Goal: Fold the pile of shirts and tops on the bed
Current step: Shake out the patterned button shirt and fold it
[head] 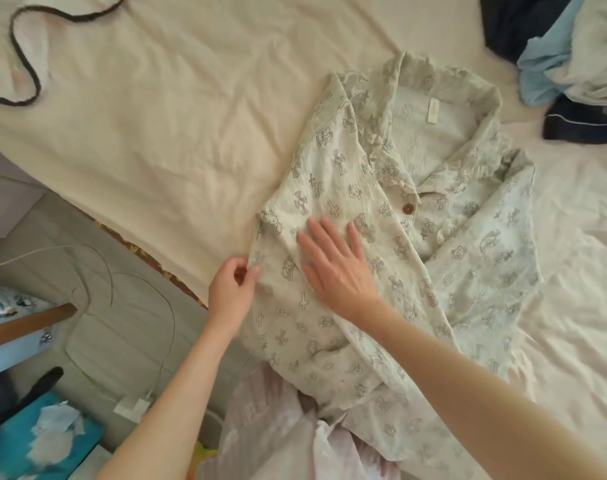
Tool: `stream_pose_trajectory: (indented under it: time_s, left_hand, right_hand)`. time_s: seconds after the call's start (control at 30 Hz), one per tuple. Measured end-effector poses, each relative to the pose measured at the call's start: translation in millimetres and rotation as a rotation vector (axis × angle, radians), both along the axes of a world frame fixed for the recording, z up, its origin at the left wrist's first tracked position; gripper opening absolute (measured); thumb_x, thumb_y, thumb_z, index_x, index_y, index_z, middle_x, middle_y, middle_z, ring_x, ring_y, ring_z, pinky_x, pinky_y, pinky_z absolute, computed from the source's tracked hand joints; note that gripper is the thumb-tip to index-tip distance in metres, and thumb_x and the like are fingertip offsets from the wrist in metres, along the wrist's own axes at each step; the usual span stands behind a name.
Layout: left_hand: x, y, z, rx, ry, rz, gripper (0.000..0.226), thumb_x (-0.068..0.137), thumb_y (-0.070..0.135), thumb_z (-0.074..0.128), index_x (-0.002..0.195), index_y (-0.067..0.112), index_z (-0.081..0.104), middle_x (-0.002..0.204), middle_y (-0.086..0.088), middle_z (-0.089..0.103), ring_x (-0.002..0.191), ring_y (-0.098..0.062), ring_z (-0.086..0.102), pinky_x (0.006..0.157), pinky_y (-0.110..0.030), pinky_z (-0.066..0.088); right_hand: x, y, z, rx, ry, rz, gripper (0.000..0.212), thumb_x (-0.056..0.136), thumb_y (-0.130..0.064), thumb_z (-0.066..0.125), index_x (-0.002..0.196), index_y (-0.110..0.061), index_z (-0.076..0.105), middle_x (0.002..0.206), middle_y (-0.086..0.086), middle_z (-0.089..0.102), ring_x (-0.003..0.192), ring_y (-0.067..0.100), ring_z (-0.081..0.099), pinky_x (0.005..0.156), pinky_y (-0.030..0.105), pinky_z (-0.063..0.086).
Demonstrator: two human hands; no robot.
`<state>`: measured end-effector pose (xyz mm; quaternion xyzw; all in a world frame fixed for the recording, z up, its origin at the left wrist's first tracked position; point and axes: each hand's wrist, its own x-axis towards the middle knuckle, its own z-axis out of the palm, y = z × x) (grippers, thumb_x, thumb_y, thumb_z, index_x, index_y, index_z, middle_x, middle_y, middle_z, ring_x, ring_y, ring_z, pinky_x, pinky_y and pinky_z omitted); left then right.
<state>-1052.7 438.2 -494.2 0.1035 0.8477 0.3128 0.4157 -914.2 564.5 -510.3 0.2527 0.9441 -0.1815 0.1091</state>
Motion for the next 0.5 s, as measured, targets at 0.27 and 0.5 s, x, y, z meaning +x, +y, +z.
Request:
stream_pose_trajectory:
  time_s: [0.27,0.5]
  left_hand:
    - [20,-28,2,0.041,-0.193,0.072,0.025,0.095,0.029,0.051,0.116,0.015,0.044,0.099,0.007,0.058,0.089,-0.004,0.056,0.069,-0.016,0.041]
    - [83,-92,-9,-0.098,-0.297,-0.029,0.015,0.095,0.017,0.053,0.11,0.016,0.055,0.106,0.0,0.061,0.099,-0.018,0.058,0.08,-0.027,0.043]
  right_hand:
    - [9,6,7,-0.078,-0.048,-0.125,0.055,0.1,-0.042,0.024,0.149,-0.019,0.023,0.158,0.006,0.016,0.147,0.023,0.007,0.119,0.043,0.0]
    - [143,-69,29,-0.16,0.097,-0.502,0.048,0.1,-0.023,0.043,0.146,-0.016,0.033,0.155,0.007,0.025,0.145,0.021,0.012,0.119,0.047,0.008]
